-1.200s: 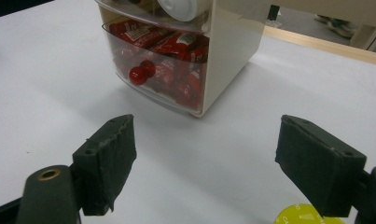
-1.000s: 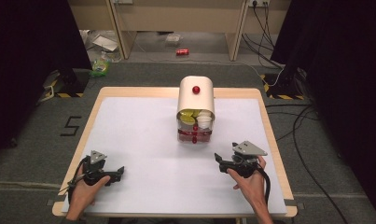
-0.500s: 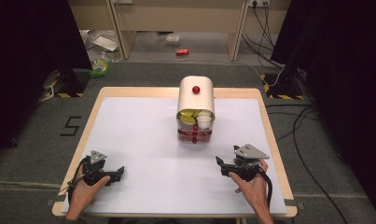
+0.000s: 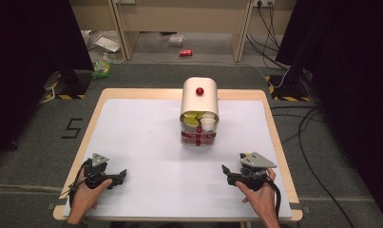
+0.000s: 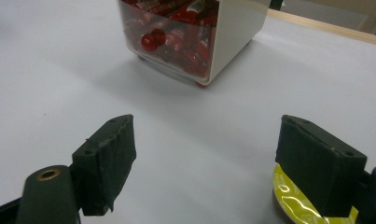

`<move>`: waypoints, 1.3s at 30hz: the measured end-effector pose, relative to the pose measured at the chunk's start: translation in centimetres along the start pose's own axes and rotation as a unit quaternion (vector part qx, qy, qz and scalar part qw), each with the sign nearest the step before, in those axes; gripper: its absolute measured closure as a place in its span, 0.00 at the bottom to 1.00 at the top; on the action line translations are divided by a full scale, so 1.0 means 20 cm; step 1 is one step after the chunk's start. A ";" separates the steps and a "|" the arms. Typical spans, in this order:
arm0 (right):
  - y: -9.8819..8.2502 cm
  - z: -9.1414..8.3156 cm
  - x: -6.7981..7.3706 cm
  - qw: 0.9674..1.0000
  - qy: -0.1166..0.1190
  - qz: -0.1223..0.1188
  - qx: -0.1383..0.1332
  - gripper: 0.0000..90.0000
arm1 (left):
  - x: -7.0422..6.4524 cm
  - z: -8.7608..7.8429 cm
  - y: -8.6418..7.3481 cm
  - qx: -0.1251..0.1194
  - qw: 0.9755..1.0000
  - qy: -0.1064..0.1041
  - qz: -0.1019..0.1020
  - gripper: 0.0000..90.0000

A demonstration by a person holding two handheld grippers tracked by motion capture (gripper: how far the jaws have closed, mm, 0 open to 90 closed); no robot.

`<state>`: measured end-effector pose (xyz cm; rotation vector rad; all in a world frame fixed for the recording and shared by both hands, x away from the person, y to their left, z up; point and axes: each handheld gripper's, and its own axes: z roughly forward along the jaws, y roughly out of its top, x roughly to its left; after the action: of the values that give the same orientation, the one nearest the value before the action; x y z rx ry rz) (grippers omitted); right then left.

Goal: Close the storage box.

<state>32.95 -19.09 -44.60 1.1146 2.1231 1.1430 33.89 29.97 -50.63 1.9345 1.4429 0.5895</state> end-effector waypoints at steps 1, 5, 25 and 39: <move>-0.01 0.00 0.00 1.000 0.001 0.001 0.001 0.22 | 0.00 0.00 0.00 0.000 1.000 0.000 0.000 0.00; -0.03 -0.01 0.01 1.000 -0.002 -0.005 0.006 0.23 | 0.00 0.00 0.00 0.000 1.000 0.000 0.000 0.00; -0.13 -0.08 0.00 0.999 0.008 -0.010 0.034 0.24 | 0.00 0.00 0.00 0.000 1.000 0.000 0.000 0.00; -0.24 -0.14 -0.03 0.998 0.008 0.007 0.063 0.23 | 0.00 0.00 0.00 0.000 1.000 0.000 0.000 0.00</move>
<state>29.27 -22.39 -47.10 1.1804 2.2306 1.0393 33.89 29.96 -50.62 1.9349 1.4431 0.5901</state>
